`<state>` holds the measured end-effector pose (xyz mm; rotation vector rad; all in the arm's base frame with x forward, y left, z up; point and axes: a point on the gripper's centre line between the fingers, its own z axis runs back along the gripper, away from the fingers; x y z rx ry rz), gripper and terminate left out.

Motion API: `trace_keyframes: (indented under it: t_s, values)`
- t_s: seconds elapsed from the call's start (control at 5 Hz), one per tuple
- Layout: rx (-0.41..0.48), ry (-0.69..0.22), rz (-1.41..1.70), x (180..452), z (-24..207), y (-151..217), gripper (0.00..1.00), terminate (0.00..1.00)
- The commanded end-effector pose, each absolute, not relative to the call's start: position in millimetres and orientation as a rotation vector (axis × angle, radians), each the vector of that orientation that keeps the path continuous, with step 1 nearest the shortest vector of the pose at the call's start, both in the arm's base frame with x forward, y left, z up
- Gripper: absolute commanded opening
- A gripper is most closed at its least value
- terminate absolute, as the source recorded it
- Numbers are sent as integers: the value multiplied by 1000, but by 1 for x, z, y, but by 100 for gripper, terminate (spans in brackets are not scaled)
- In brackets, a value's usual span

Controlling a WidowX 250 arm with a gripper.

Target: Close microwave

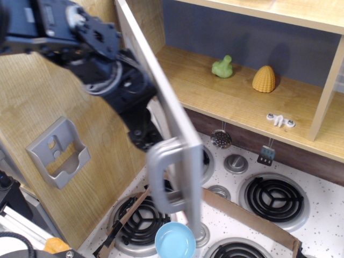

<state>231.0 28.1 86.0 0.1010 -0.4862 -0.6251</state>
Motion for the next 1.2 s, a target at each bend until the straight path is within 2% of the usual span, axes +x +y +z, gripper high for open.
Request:
trace_keyframes:
  t_s: [0.0,0.6,1.0]
  values:
    - [98,-531,-714,274,94,7,100,0]
    - [62,-488,-777,298,86,-2,100,0]
    - [102,-465,-844,315,96,-21,100,0]
